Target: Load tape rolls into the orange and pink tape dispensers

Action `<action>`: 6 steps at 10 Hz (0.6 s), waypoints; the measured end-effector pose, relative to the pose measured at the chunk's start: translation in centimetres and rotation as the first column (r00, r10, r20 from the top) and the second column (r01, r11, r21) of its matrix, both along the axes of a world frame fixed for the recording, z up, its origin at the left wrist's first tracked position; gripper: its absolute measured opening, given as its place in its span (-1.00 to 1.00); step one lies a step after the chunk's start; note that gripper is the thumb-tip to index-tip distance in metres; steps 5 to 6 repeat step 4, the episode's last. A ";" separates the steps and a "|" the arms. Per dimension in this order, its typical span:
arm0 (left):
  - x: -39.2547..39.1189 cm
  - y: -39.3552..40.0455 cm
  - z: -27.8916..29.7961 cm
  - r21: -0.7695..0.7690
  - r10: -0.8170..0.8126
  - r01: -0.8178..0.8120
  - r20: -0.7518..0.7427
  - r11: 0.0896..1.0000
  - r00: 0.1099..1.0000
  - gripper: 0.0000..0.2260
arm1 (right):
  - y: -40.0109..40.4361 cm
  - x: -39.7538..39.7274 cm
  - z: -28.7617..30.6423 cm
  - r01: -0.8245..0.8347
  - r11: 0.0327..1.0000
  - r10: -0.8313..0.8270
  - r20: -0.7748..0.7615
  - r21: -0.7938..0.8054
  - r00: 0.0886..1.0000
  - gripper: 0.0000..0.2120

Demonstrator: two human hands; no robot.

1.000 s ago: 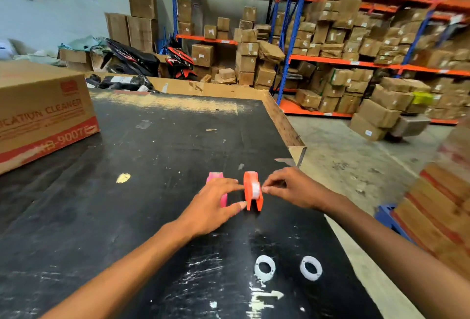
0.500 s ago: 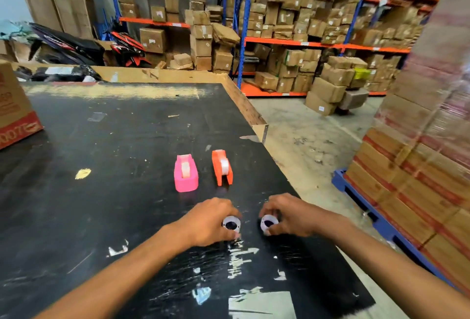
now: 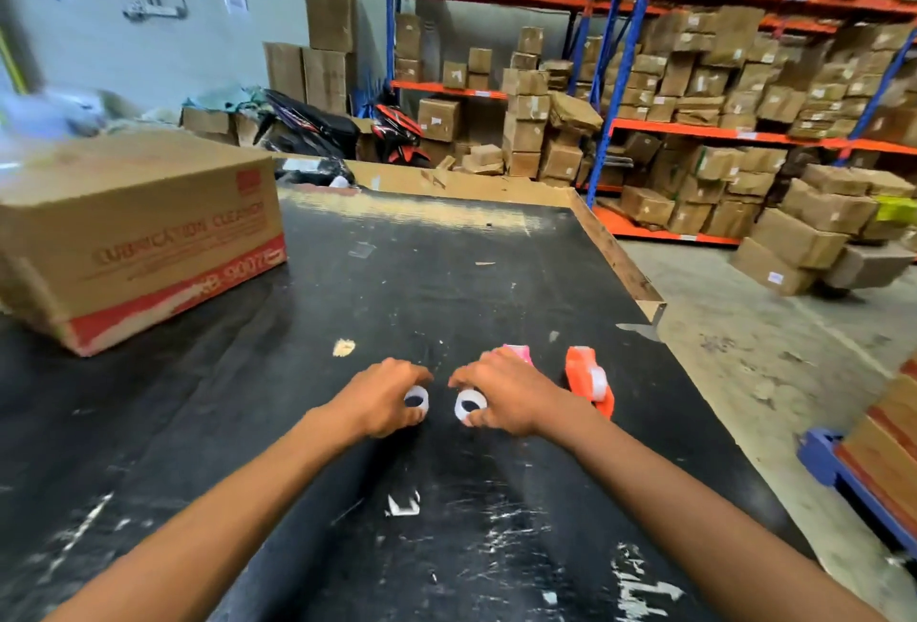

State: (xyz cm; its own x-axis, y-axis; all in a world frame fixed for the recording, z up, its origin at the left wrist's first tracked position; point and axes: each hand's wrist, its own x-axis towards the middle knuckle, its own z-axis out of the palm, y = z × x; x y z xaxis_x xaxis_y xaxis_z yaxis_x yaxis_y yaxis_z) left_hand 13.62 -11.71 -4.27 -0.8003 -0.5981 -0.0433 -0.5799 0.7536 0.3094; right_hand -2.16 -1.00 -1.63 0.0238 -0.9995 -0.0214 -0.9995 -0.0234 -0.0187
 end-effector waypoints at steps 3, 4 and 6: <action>-1.3 -1.4 0.0 0.037 -0.006 0.003 0.093 0.999 0.996 -0.47 | -2.3 -0.3 -0.9 0.093 0.992 -0.084 -0.106 0.084 0.991 -0.45; -0.4 -0.6 0.3 0.017 0.010 -0.011 0.059 1.000 0.998 -0.45 | -0.5 -0.8 0.2 0.089 0.996 -0.088 -0.032 0.030 0.996 -0.45; -0.4 -0.6 0.3 0.017 0.010 -0.011 0.059 1.000 0.998 -0.45 | -0.5 -0.8 0.2 0.089 0.996 -0.088 -0.032 0.030 0.996 -0.45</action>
